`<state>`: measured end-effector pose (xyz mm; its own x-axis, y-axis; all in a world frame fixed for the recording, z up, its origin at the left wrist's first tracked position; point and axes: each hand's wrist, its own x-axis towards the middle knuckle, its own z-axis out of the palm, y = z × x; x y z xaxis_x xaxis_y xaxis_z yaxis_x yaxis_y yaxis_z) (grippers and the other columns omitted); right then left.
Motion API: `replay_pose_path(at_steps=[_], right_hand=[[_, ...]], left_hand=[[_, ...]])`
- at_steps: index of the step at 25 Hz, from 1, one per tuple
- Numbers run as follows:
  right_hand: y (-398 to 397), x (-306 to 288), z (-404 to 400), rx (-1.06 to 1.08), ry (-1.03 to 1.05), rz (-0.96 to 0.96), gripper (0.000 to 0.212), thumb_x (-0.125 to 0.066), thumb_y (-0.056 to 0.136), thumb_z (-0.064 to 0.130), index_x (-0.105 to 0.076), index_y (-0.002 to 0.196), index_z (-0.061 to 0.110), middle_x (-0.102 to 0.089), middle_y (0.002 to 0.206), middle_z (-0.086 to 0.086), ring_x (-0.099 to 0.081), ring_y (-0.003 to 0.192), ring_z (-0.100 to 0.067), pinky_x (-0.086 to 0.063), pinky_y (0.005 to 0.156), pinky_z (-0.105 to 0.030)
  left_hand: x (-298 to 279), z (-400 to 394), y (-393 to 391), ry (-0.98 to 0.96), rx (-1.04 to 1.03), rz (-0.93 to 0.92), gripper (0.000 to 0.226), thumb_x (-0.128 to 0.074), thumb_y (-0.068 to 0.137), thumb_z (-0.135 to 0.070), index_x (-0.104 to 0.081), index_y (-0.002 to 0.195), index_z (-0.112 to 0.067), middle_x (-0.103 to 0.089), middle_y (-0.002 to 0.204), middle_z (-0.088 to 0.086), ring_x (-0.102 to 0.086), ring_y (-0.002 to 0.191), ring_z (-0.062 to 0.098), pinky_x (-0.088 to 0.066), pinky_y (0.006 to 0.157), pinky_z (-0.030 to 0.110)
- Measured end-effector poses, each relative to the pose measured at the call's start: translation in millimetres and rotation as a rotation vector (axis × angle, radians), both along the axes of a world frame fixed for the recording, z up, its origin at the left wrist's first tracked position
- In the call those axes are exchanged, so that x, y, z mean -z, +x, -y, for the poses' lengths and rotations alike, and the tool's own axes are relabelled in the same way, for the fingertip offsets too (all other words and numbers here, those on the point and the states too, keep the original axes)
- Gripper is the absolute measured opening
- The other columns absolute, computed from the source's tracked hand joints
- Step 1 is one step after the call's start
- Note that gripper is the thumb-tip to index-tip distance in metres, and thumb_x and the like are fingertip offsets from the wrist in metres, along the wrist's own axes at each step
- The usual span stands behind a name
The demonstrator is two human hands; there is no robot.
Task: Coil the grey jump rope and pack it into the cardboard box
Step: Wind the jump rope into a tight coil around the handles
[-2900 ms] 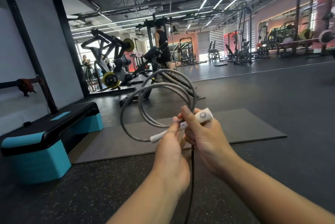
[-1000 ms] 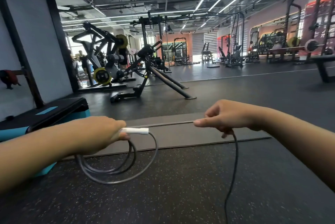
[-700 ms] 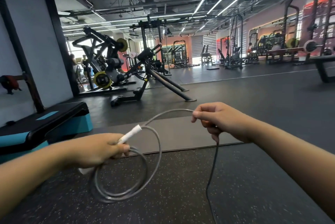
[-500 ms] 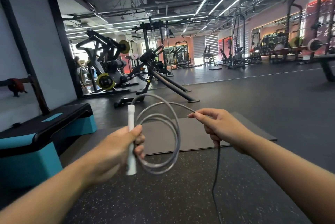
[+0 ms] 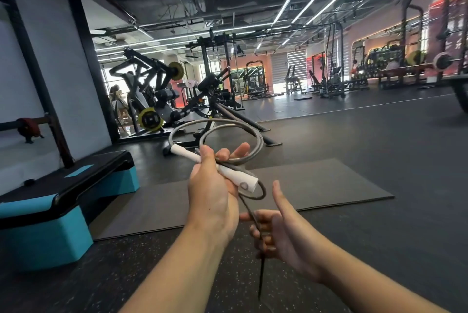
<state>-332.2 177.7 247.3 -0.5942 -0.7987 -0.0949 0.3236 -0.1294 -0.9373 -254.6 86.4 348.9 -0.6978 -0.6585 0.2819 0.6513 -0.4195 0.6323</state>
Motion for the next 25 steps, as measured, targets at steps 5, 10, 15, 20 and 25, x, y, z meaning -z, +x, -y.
replay_pose_path(at_steps=[5,10,15,20,25], right_hand=[[-6,-12,1,-0.011,-0.296,0.155,0.041,-0.057,0.093,0.043,-0.064,0.111,0.006,-0.043,0.069,-0.002,-0.04,0.055,-0.016,-0.037,0.056,-0.032],[16,-38,8,-0.09,-0.47,-0.003,0.083,-0.067,0.075,0.077,-0.06,0.139,0.025,-0.065,0.1,-0.005,-0.046,0.066,-0.013,-0.035,0.063,-0.03],[36,-64,23,0.199,-0.541,-0.173,0.033,-0.072,0.092,0.009,-0.065,0.125,0.015,-0.073,0.088,0.0,-0.057,0.048,0.001,-0.043,0.048,-0.013],[32,-61,21,0.233,-0.572,-0.087,0.03,-0.073,0.085,0.009,-0.07,0.115,0.003,-0.072,0.082,-0.004,-0.059,0.046,0.0,-0.045,0.047,-0.012],[23,-54,20,0.319,-0.464,-0.368,0.015,-0.076,0.087,0.016,-0.074,0.099,0.008,-0.078,0.086,-0.007,-0.073,0.081,-0.014,-0.058,0.076,-0.026]], left_hand=[[0,-7,1,0.027,0.064,-0.054,0.029,-0.039,0.107,-0.034,-0.045,0.083,-0.019,-0.036,0.059,-0.008,-0.037,0.045,0.01,-0.05,0.063,0.032],[-6,-10,-5,0.053,-0.157,-0.013,0.038,-0.036,0.106,-0.042,-0.047,0.079,-0.017,-0.049,0.057,-0.006,-0.054,0.051,0.014,-0.056,0.053,0.031],[13,-7,-10,-0.028,-0.212,0.206,0.054,-0.03,0.106,-0.048,-0.074,0.109,-0.018,-0.081,0.094,0.002,-0.074,0.08,0.017,-0.057,0.064,0.031],[19,-17,-8,0.157,-0.002,0.223,0.052,-0.033,0.106,-0.047,-0.063,0.132,-0.014,-0.069,0.13,0.012,-0.063,0.121,0.027,-0.047,0.105,0.041],[23,-24,-8,0.165,0.106,0.232,0.047,-0.035,0.107,-0.039,-0.069,0.114,-0.007,-0.073,0.112,0.017,-0.068,0.107,0.029,-0.049,0.102,0.04]])
